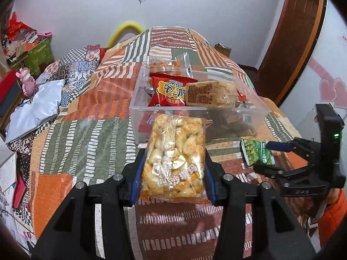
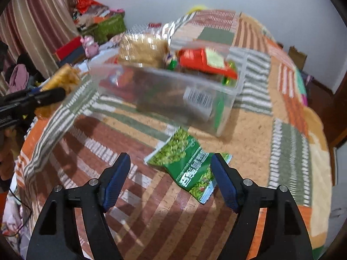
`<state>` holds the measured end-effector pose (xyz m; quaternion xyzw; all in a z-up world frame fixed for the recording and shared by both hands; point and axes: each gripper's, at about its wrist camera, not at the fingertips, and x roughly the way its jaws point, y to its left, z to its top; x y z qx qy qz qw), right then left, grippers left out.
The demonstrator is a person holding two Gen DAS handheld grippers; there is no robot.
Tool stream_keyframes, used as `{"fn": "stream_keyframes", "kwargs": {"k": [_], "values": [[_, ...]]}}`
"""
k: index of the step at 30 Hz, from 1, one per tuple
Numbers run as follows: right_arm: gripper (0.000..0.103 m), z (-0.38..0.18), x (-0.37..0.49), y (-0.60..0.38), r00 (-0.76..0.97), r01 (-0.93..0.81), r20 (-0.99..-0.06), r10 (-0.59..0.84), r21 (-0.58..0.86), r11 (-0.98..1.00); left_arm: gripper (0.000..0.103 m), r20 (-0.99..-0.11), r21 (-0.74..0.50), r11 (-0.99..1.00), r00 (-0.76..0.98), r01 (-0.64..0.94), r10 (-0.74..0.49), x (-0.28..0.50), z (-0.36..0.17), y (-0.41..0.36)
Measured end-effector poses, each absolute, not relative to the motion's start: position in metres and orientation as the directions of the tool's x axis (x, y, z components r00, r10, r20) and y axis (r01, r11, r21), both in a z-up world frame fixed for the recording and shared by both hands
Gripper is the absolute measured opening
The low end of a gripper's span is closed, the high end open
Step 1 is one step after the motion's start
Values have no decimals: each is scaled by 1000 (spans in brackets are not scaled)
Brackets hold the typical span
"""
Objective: Organize snacks
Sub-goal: 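Carry both bags over the clear box and release them inside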
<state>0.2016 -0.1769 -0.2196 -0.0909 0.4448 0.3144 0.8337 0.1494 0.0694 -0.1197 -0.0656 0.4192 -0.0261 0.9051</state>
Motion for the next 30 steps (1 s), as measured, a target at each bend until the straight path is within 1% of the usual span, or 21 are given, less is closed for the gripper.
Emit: {"fn": "stream_keyframes", "kwargs": {"k": [3,4,5,7,8,10,12,15,21,30], "values": [[76,-230,205,-174,394,-610,-812,431,119,783,47,-755,-142,990,647,-8,-103,150,-120,69],[75,-232,205,-172,398,-617,-815,421,102,781,47,-755,-143,990,647,-7,-105,150,-120,69],[72,-232,204,-170,415,-618,-815,405,74,783,47,-756,-144,990,646,-6,-106,150,-120,69],[58,-233,202,-168,437,-619,-814,383,37,784,47,-755,-142,990,647,-3,-106,150,-120,68],[57,-232,202,-168,445,-618,-813,376,26,786,47,-754,-139,990,648,-3,-104,150,-120,67],[50,-230,202,-172,438,-616,-808,395,51,786,47,-753,-139,990,649,-1,-105,150,-119,66],[34,-229,202,-176,442,-610,-800,405,63,790,47,-753,-142,990,649,2,-109,150,-119,64],[25,-224,201,-180,450,-599,-791,414,76,797,47,-750,-143,990,652,4,-111,149,-117,63],[20,-211,197,-184,474,-580,-764,438,104,808,47,-734,-148,989,669,8,-115,143,-106,60],[19,-179,177,-200,516,-576,-693,503,154,803,47,-712,-167,986,692,-1,-120,142,-91,60]]}}
